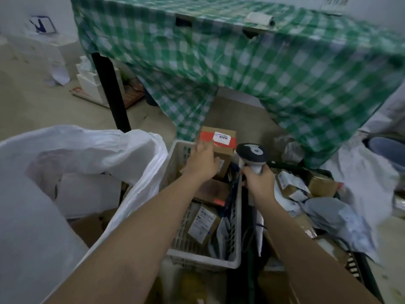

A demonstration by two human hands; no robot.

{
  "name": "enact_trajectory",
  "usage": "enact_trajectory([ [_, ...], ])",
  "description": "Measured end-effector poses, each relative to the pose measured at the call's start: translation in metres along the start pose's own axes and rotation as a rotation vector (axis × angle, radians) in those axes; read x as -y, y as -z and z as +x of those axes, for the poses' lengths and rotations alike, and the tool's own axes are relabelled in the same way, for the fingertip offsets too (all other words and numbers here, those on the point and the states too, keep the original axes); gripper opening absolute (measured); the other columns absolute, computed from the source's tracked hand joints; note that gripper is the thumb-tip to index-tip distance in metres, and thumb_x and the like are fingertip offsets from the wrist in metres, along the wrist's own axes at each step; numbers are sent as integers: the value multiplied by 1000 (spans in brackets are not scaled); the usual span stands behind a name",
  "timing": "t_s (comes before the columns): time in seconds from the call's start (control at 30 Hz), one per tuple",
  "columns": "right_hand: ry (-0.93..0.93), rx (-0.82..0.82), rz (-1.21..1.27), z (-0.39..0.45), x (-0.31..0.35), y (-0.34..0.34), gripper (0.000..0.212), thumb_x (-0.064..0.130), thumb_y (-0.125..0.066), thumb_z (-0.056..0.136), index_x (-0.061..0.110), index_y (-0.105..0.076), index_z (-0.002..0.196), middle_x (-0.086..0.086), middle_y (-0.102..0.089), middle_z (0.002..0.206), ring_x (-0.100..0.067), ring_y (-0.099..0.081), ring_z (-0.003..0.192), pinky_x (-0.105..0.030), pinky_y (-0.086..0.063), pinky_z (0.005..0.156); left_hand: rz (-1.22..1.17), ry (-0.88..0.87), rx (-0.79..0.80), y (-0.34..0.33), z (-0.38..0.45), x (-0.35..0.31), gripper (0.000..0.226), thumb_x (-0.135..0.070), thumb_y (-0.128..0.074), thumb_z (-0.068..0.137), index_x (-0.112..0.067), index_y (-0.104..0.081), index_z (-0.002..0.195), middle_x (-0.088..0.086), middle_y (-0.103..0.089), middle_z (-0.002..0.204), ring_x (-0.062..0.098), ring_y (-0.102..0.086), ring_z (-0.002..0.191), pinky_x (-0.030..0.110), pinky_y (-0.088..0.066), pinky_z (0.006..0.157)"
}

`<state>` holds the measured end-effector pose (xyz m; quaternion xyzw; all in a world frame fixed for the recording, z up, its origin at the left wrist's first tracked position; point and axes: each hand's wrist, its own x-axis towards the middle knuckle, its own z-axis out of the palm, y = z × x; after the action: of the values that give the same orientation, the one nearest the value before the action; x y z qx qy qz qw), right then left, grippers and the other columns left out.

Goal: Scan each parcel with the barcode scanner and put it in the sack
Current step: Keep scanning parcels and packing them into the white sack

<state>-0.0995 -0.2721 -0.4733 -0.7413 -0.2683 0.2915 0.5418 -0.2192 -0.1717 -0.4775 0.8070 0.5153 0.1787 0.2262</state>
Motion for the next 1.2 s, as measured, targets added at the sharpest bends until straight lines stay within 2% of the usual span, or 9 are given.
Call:
enact_trajectory([
  [0.1,-42,-17,40,29,-4,-6,11,7,-59,86,7,-57,96,-8,-60,70,-16,-55,53,-18,-40,40,-55,134,73,-22,36,8,99,-46,-67,84,-24,0,153,9,11,160,37,6,147,54,-18,114],
  [0.17,-51,-25,63,46,-7,-10,14,7,-58,86,6,-57,99,-8,-60,73,-15,-55,53,-15,-40,39,-75,190,98,-29,55,14,120,-62,-72,71,-25,9,153,7,23,158,36,16,145,58,-12,115],
  [0.37,-74,-65,120,82,-22,-21,13,5,-59,84,4,-57,96,-10,-59,71,-10,-53,44,-17,-41,39,-60,349,130,-50,90,-1,142,-86,-61,55,-16,15,152,11,26,157,34,19,145,59,0,114],
  [0.57,-71,-63,134,83,-30,-20,8,4,-58,85,2,-57,92,-8,-57,68,-3,-49,37,-16,-39,38,-68,442,37,-48,87,-1,123,-70,-69,65,-23,5,151,17,-5,152,37,-12,139,50,-31,106],
  [0.77,-47,-19,122,53,-20,-6,17,4,-58,86,-1,-57,103,-13,-60,80,-17,-56,54,-17,-42,40,-124,397,-52,-20,53,1,123,-65,-72,62,-24,3,151,15,-6,152,40,-11,137,49,-32,106],
  [0.9,14,-14,183,25,-4,8,27,8,-65,85,8,-53,109,-13,-64,90,-19,-62,67,-29,-50,59,-148,304,-92,30,27,-22,120,-67,-69,65,-25,3,152,14,-5,154,40,-9,139,50,-28,109],
  [1.03,82,-6,268,-5,23,21,51,12,-78,78,10,-51,121,-2,-66,110,-12,-64,92,-30,-51,80,-142,226,-61,83,-14,-46,115,-70,-64,68,-26,0,152,12,-10,153,39,-12,140,49,-25,112],
  [1.13,160,78,236,-32,38,33,73,23,-88,66,14,-52,129,1,-65,119,-14,-65,104,-32,-54,85,-143,225,-15,110,-52,-51,108,-73,-61,70,-27,-7,151,14,-18,149,39,-17,139,47,-28,108],
  [1.2,197,149,204,-53,41,38,77,23,-90,63,16,-52,130,3,-65,118,-13,-65,104,-31,-55,84,-127,231,13,119,-77,-51,106,-73,-60,70,-29,-8,151,16,-21,148,39,-17,139,47,-28,108],
])
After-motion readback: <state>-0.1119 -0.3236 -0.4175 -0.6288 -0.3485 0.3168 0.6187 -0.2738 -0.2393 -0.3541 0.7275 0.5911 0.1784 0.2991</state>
